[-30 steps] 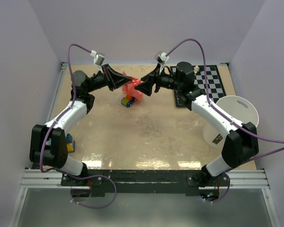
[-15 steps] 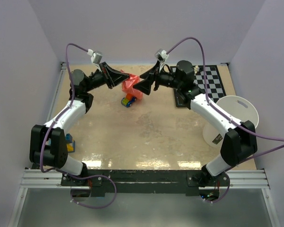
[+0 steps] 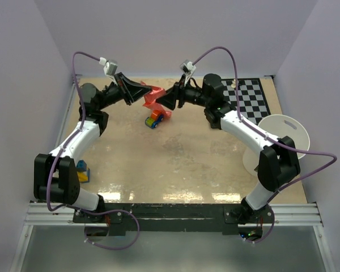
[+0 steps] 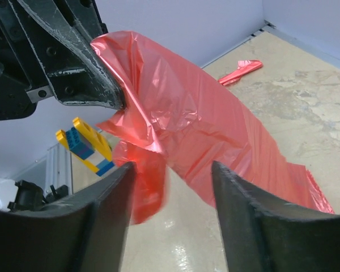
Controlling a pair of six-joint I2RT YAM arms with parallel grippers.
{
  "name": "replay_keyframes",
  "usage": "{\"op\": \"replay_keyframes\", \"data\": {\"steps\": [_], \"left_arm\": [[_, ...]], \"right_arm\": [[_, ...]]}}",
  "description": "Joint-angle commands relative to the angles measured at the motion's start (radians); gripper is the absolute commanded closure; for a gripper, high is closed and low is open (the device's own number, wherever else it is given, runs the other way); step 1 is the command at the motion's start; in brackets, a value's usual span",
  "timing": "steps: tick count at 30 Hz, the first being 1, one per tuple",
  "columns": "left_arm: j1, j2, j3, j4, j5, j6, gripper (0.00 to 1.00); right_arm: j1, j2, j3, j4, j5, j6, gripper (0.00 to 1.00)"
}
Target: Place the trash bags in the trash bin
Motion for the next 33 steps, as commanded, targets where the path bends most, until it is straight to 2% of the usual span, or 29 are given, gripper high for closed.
{"op": "replay_keyframes", "data": {"steps": [1,6,9,11,18,19,20,21,22,24,25,26,28,30,33], "left_arm": [[0.025,-0.038,0.003,0.033,-0.006,-0.007,1.0],[0.034,-0.053,-0.026,0.033,0.001,-0.013,1.0],[0.046,-0.06,-0.048,0.036,0.004,-0.033,1.0],[0.052,-0.064,-0.052,0.036,0.009,-0.041,1.0],[0.085,-0.084,-0.058,0.009,0.034,-0.036,1.0],[0.094,-0.09,-0.051,-0.02,0.043,-0.016,0.96],[0.106,-0.098,-0.04,-0.062,0.061,0.016,0.84],[0.118,-0.105,-0.026,-0.124,0.089,0.072,0.69],[0.126,-0.115,0.001,-0.201,0.133,0.15,0.6],[0.127,-0.127,0.117,-0.535,0.198,0.465,0.49],[0.118,-0.151,0.171,-0.744,0.138,0.684,0.46],[0.106,-0.2,0.176,-0.834,0.083,0.849,0.43],[0.057,-0.274,0.166,-0.914,-0.03,1.098,0.38],[-0.038,-0.326,0.146,-0.919,-0.193,1.294,0.34],[-0.118,-0.342,0.13,-0.858,-0.291,1.38,0.31]], "right_arm": [[0.004,-0.017,0.046,0.069,0.009,0.011,0.46],[0.004,-0.024,0.065,0.086,0.018,-0.028,0.64],[0.004,-0.021,0.081,0.087,0.001,-0.066,0.83],[0.004,-0.022,0.087,0.066,-0.005,-0.106,1.0],[-0.01,-0.083,0.092,-0.141,0.05,-0.325,1.0],[-0.008,-0.091,0.099,-0.17,0.072,-0.363,1.0],[-0.008,-0.094,0.107,-0.195,0.076,-0.373,1.0],[-0.01,-0.096,0.125,-0.221,0.084,-0.373,1.0],[-0.008,-0.091,0.175,-0.268,0.104,-0.421,1.0],[-0.008,-0.07,0.271,-0.383,0.125,-0.471,1.0],[-0.008,-0.048,0.332,-0.451,0.141,-0.486,1.0],[-0.008,-0.022,0.398,-0.547,0.159,-0.489,1.0],[-0.008,0.033,0.51,-0.681,0.19,-0.492,1.0],[-0.008,0.062,0.561,-0.75,0.185,-0.494,1.0],[-0.002,0.032,0.518,-0.732,0.162,-0.515,1.0]]}}
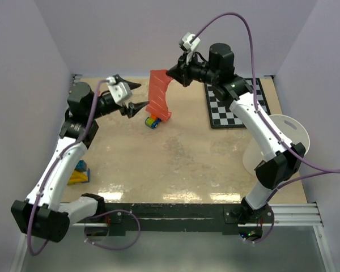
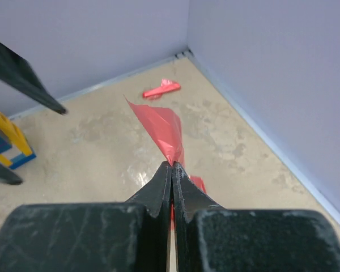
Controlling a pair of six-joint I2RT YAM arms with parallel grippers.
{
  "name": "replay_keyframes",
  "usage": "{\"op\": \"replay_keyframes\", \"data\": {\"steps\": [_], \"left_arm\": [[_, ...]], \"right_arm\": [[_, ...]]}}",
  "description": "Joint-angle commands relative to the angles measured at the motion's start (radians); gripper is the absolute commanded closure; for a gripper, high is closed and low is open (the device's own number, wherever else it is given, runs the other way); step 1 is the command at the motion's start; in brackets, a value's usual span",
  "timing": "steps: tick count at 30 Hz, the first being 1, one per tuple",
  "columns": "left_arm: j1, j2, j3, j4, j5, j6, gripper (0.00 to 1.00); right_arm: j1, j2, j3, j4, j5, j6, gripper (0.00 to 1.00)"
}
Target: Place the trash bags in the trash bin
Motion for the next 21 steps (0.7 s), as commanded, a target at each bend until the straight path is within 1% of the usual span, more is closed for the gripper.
{"op": "replay_keyframes", "data": {"steps": [1,5,9,12,17,18,21], "left_arm": [[-0.108,-0.034,0.023,-0.052,-0.203,0.41,0.31],[-0.166,0.02,0.1,-0.075,-0.223,0.462,0.31],[-0.188,0.069,0.144,-0.108,-0.223,0.507,0.34],[-0.197,0.118,0.195,-0.173,-0.204,0.542,0.43],[-0.209,0.161,0.235,-0.194,-0.209,0.536,0.6],[-0.214,0.166,0.242,-0.203,-0.206,0.538,0.62],[-0.228,0.175,0.236,-0.219,-0.233,0.556,0.63]], "right_arm": [[0.013,-0.008,-0.016,-0.149,0.014,-0.064,1.0],[0.022,-0.023,-0.045,-0.157,-0.004,-0.081,1.0],[0.028,-0.04,-0.055,-0.158,-0.009,-0.093,1.0],[0.03,-0.049,-0.062,-0.151,-0.021,-0.088,1.0],[0.034,-0.062,-0.078,-0.148,-0.018,-0.098,1.0],[0.034,-0.063,-0.082,-0.146,-0.021,-0.098,1.0],[0.036,-0.069,-0.089,-0.142,-0.034,-0.099,1.0]]}}
